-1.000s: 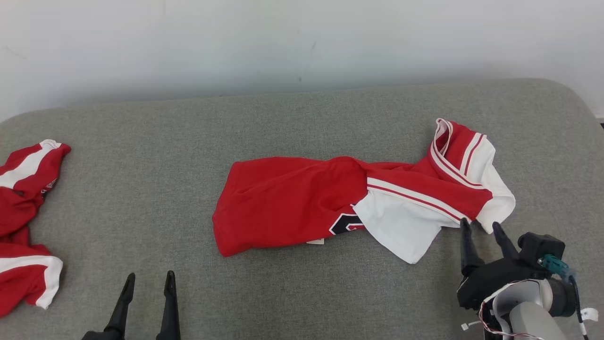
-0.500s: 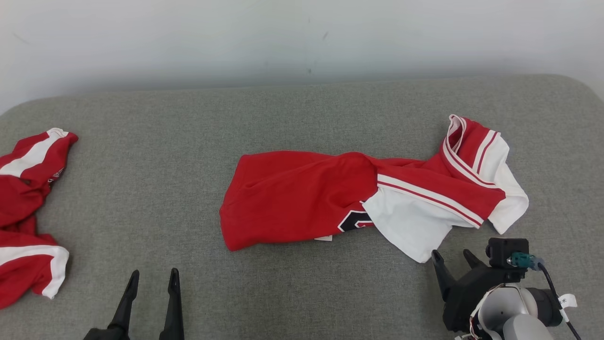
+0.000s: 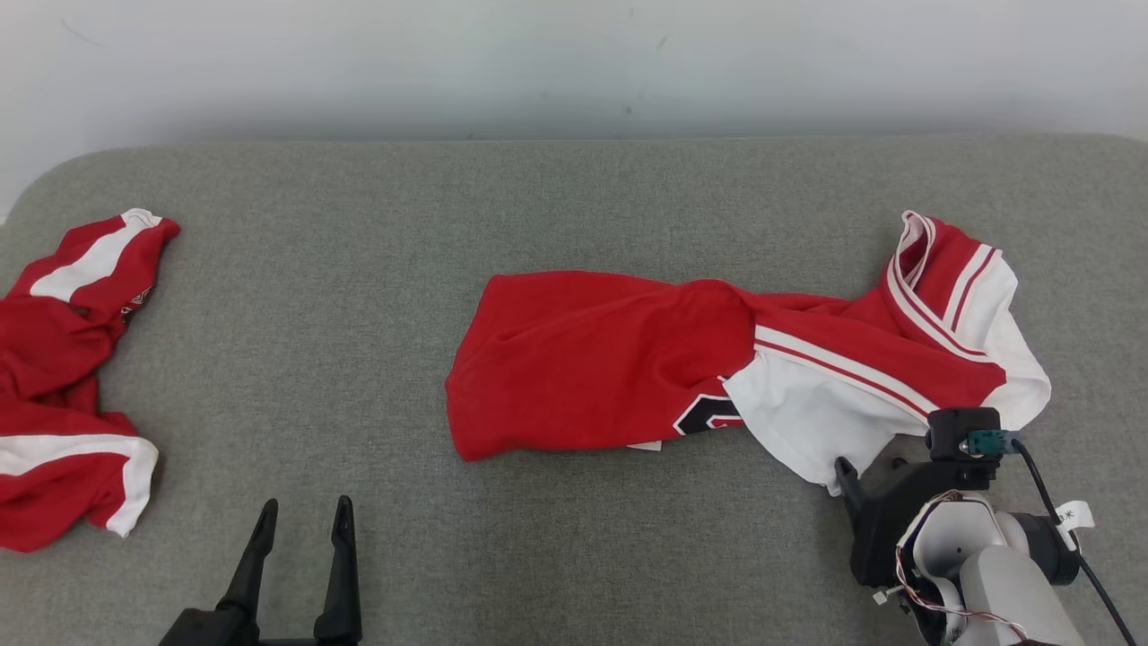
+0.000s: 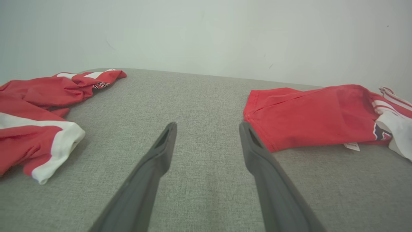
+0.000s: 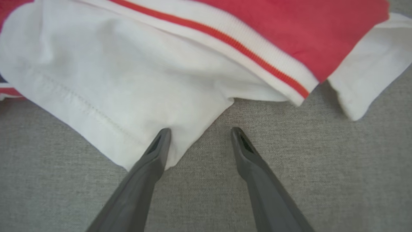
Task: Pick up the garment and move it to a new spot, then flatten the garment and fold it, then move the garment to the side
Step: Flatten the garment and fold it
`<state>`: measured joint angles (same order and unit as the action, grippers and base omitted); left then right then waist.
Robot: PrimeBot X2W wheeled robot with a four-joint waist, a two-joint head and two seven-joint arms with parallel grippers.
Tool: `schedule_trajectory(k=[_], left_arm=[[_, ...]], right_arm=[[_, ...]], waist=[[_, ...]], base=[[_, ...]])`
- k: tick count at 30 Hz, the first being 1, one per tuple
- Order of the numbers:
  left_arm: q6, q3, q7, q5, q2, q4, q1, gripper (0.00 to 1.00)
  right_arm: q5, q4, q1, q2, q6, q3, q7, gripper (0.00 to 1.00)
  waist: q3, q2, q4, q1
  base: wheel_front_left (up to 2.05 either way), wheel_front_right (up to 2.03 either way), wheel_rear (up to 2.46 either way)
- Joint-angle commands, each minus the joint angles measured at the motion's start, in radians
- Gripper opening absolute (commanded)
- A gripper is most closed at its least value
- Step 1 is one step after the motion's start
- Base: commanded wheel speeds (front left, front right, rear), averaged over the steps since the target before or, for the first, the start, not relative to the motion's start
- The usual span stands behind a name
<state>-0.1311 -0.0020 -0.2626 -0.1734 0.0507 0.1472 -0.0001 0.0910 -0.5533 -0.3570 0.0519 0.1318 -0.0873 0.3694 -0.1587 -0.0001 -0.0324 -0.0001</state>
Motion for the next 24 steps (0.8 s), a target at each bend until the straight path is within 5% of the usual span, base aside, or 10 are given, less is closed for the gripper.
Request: schedule_trajectory(k=[1,3,4,14,24], left_arm=[[0.001,-0.001,-0.003,-0.003,0.000,0.001,-0.003,1.00],[0.001,0.000,-0.003,-0.004,0.000,0.002,0.002,1.00],[0.001,0.000,-0.003,-0.004,0.000,0.002,0.005,1.00],[0.001,0.015,-0.003,-0.006,0.000,0.002,0.029,1.00],[0.001,0.004,-0.003,0.001,-0.001,-0.002,0.031,1.00]], right_arm=[[-0.015,-0.024,0.009,-0.003,-0.002,0.002,0.011,0.43],[-0.017,-0.038,0.011,-0.003,-0.002,0.004,0.010,0.09],[-0.019,-0.041,0.014,-0.003,-0.002,0.004,0.007,0.00],[-0.058,0.123,0.117,0.000,-0.002,-0.112,-0.028,0.00],[-0.046,0.367,0.249,0.000,-0.002,-0.183,0.072,0.00]], waist=[[-0.001,0.0001,-0.004,0.0001],[0.001,0.0001,-0.006,0.0001],[0.003,0.0001,-0.007,0.0001],[0.032,0.0001,0.027,0.0001],[0.040,0.0001,0.078,0.0001]], base=[[0.00,0.00,0.00],[0.00,0.00,0.00],[0.00,0.00,0.00],[0.00,0.00,0.00],[0.00,0.00,0.00]])
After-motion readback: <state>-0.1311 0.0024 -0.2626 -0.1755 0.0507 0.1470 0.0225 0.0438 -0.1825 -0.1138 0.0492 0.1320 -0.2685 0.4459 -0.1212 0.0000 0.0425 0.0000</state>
